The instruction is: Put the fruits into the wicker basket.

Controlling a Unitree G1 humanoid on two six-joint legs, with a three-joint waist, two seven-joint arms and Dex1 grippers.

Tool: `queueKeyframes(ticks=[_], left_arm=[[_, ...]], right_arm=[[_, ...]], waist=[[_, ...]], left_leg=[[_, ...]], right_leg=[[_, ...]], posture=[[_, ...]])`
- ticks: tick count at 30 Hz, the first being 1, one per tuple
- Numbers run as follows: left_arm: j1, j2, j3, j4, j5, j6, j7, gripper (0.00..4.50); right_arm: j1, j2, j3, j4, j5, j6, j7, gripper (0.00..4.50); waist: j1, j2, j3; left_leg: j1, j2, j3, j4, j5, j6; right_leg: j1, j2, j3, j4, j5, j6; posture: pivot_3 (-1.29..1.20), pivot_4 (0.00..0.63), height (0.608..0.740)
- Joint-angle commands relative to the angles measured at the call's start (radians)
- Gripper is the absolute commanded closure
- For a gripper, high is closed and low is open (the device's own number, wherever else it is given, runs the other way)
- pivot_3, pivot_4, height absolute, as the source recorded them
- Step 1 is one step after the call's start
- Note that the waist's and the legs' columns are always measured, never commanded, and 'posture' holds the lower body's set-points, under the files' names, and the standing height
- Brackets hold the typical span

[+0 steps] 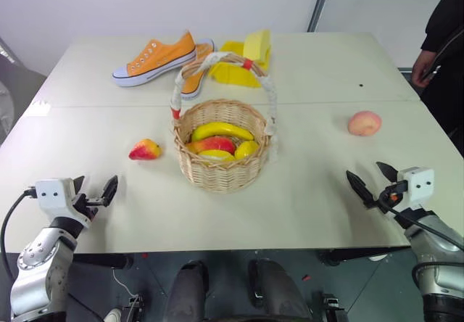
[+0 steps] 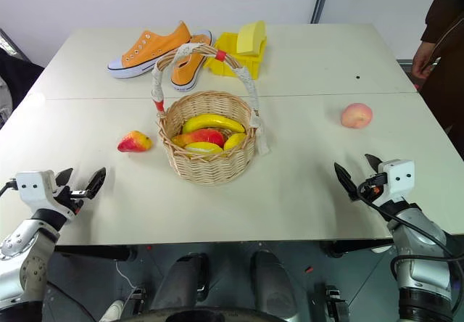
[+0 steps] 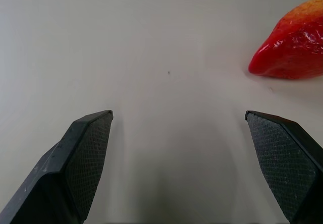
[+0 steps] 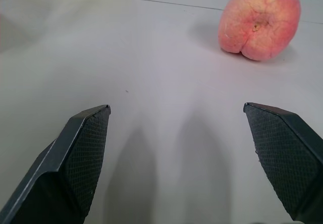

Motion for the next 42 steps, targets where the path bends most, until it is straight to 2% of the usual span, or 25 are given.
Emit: queueKeyframes(ticks=[1, 12, 17, 23, 27, 30, 37, 42], left_arm=[[-0.009, 0.016, 0.017, -0.031, 0.001, -0.005, 0.004, 0.0], [0.006, 0.019, 0.039, -0.077, -0.078, 0.023, -0.034, 0.0], [-0.019, 0.12, -0.014, -0.114, -0.014, 0.005, -0.111, 0.0], [-0.104, 0.315, -0.064, -0.113, -0.044, 0.112, -0.289, 0.0], [-0.207, 0.412, -0.145, -0.036, -0.014, 0.153, -0.376, 0.0], [-0.324, 0.456, -0.246, 0.065, 0.062, 0.134, -0.431, 0.0], [-0.547, 0.441, -0.408, 0.295, 0.19, 0.043, -0.525, 0.0], [-0.615, 0.439, -0.482, 0.394, 0.25, 0.017, -0.598, 0.0]], right_arm=[[-0.01, 0.002, -0.005, -0.049, 0.011, -0.01, -0.008, 0.09], [-0.029, -0.018, 0.031, -0.132, 0.041, 0.043, 0.03, 0.09], [-0.094, -0.047, 0.047, -0.221, 0.093, 0.123, 0.048, 0.09], [-0.073, -0.176, 0.067, -0.495, 0.267, 0.34, 0.153, 0.09], [-0.056, -0.269, 0.059, -0.643, 0.4, 0.474, 0.197, 0.09], [-0.08, -0.328, 0.069, -0.732, 0.473, 0.539, 0.209, 0.09], [-0.204, -0.32, 0.175, -0.827, 0.519, 0.597, 0.146, 0.09], [-0.223, -0.3, 0.214, -0.852, 0.526, 0.599, 0.12, 0.09]], waist=[[0.0, 0.0, 0.0], [-0.001, 0.0, 0.0], [-0.001, 0.0, 0.0], [0.002, 0.0, 0.0], [0.002, 0.0, 0.0], [0.002, -0.001, 0.0], [0.0, -0.002, 0.001], [0.001, -0.003, 0.001]], left_leg=[[0.0, 0.0, 0.0, 0.0, 0.0, 0.0], [0.0, 0.0, 0.0, 0.0, 0.0, 0.0], [0.0, 0.0, 0.0, 0.0, 0.0, 0.0], [-0.001, 0.0, 0.0, 0.0, 0.0, 0.0], [-0.001, 0.001, 0.0, 0.0, 0.0, 0.0], [-0.001, 0.0, 0.0, 0.0, 0.0, 0.0], [-0.001, 0.0, 0.0, 0.0, 0.0, 0.0], [-0.002, 0.0, 0.0, -0.001, 0.0, 0.001]], right_leg=[[0.0, 0.0, 0.0, 0.0, 0.0, 0.0], [0.0, 0.0, 0.0, 0.0, 0.0, 0.0], [0.0, 0.001, 0.0, 0.001, 0.001, -0.001], [-0.001, 0.001, 0.0, 0.0, 0.0, 0.0], [-0.001, 0.0, 0.0, 0.0, 0.0, 0.0], [-0.001, 0.0, 0.0, 0.0, 0.0, 0.0], [-0.002, 0.001, 0.0, 0.0, 0.0, 0.0], [-0.002, 0.001, 0.0, 0.0, 0.0, 0.001]], posture=[[0.0, 0.15, 0.74], [0.0, 0.15, 0.74], [0.0, 0.15, 0.74], [0.0, 0.15, 0.74], [0.0, 0.15, 0.74], [0.0, 0.15, 0.74], [0.0, 0.15, 0.74], [0.0, 0.15, 0.74]])
